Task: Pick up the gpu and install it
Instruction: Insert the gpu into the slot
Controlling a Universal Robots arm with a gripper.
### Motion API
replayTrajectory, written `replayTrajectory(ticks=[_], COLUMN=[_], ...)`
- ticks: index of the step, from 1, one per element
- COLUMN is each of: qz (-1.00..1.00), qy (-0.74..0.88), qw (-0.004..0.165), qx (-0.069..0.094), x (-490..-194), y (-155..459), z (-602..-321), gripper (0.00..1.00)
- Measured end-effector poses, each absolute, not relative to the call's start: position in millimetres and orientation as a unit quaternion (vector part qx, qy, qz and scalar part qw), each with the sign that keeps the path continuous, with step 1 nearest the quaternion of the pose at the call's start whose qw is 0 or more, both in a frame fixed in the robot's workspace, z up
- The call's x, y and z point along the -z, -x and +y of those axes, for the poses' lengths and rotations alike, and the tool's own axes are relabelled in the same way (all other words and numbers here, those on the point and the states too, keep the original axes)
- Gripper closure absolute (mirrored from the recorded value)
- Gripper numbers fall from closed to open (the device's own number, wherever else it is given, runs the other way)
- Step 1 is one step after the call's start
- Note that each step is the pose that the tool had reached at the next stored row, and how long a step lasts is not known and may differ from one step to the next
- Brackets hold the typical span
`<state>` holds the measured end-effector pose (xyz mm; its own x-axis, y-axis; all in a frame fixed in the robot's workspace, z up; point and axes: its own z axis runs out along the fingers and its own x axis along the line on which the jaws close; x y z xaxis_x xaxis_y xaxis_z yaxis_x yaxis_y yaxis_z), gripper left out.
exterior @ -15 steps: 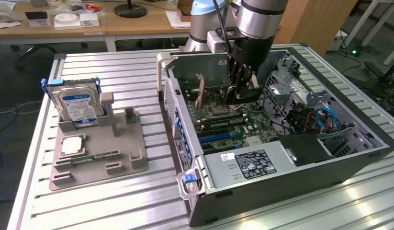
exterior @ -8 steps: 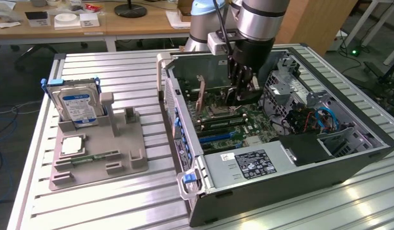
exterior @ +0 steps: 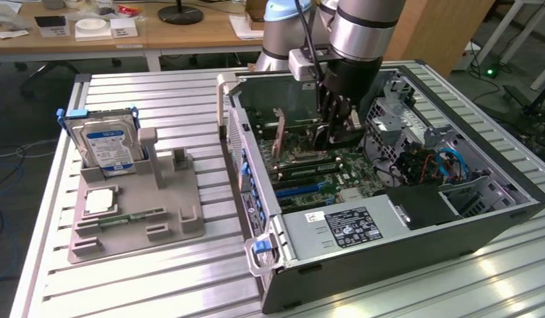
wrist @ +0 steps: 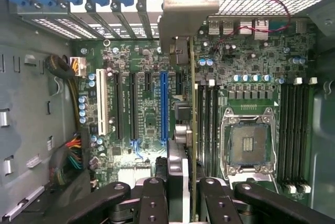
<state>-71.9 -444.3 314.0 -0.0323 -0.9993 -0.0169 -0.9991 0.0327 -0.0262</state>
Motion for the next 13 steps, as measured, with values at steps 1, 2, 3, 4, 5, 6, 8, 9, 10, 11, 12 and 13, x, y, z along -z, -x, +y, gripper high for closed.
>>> replayTrajectory(ticks=[1, 2, 3, 4, 5, 6, 8, 9, 10, 11, 12, 13], qz=[0.718, 0.718, 0.718, 0.718, 0.718, 0.718, 0.718, 0.718, 0.718, 0.718, 0.718, 0.718], qy=[0.695, 0.695, 0.696, 0.696, 0.696, 0.696, 0.696, 0.696, 0.696, 0.695, 0.695, 0.695], qw=[0.015, 0.015, 0.015, 0.015, 0.015, 0.015, 0.015, 0.015, 0.015, 0.015, 0.015, 0.015], qx=[0.004, 0.003, 0.003, 0.003, 0.003, 0.003, 0.003, 0.003, 0.003, 0.003, 0.003, 0.003], x=[-312.7, -311.3, -310.0, -308.5, -307.2, -306.3, -305.2, -304.6, -303.9, -302.9, -301.6, -300.5], y=[72.7, 73.5, 73.9, 74.1, 74.2, 74.2, 74.3, 74.3, 74.4, 74.9, 75.7, 76.8], z=[-444.3, -444.3, -444.3, -444.3, -444.4, -444.9, -447.7, -449.1, -450.2, -450.6, -450.8, -450.9], gripper=[0.72, 0.72, 0.72, 0.72, 0.72, 0.72, 0.72, 0.72, 0.72, 0.72, 0.72, 0.72])
